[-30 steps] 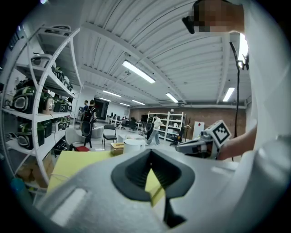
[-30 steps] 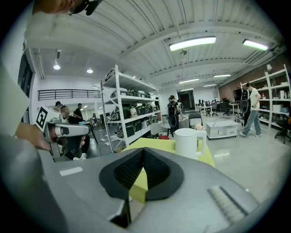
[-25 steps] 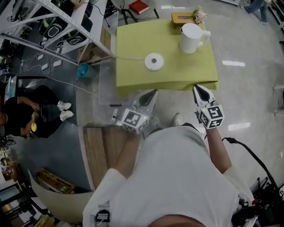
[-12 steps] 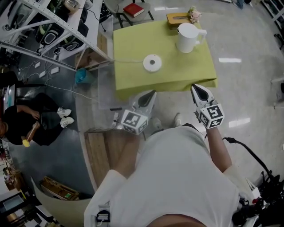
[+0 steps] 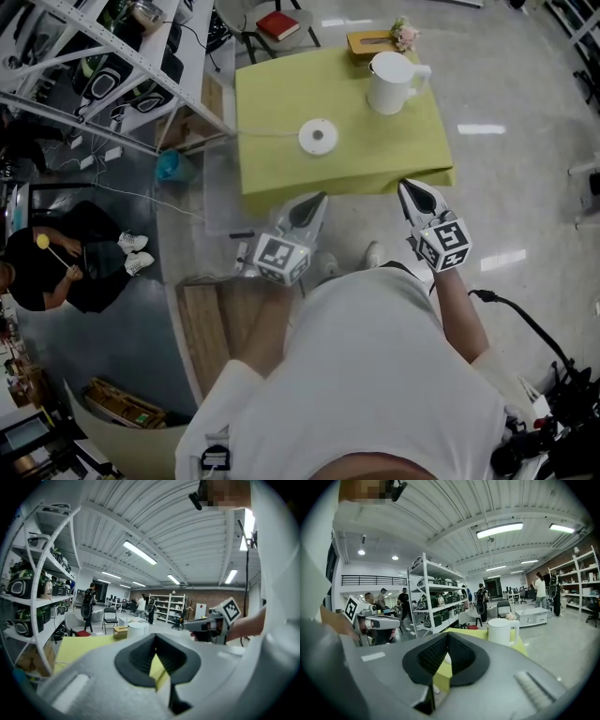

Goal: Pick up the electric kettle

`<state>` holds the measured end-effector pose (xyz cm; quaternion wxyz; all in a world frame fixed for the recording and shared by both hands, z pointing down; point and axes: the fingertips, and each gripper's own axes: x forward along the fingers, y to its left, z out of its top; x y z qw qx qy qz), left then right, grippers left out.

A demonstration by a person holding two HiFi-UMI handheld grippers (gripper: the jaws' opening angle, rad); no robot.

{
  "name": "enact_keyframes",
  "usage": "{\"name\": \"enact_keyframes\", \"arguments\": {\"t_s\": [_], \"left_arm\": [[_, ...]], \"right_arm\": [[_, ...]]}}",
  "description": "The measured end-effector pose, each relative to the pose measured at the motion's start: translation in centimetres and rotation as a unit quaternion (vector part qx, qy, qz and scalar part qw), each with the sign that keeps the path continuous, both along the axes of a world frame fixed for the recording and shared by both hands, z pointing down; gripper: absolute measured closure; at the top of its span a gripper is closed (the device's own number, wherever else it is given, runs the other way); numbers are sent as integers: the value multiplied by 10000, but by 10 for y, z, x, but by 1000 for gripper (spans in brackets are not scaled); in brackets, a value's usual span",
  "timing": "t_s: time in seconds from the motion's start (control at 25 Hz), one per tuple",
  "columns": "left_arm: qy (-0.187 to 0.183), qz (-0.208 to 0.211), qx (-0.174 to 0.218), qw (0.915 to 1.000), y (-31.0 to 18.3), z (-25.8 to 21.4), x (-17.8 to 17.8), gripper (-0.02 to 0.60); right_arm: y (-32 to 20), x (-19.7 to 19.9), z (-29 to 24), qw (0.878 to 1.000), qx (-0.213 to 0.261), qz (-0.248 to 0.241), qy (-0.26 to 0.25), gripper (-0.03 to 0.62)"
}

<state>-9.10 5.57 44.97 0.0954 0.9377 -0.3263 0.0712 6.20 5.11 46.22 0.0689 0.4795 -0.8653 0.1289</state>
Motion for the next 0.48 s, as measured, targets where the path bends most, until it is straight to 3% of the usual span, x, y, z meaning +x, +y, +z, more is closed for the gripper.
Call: {"name": "enact_keyframes", "arguments": {"t_s": [0.48], "left_arm": [[29,-57,-4,10000,-2,-2,-4,581]], "right_arm": [[-2,-6,-2,9999,-23,-111,24,591]]}}
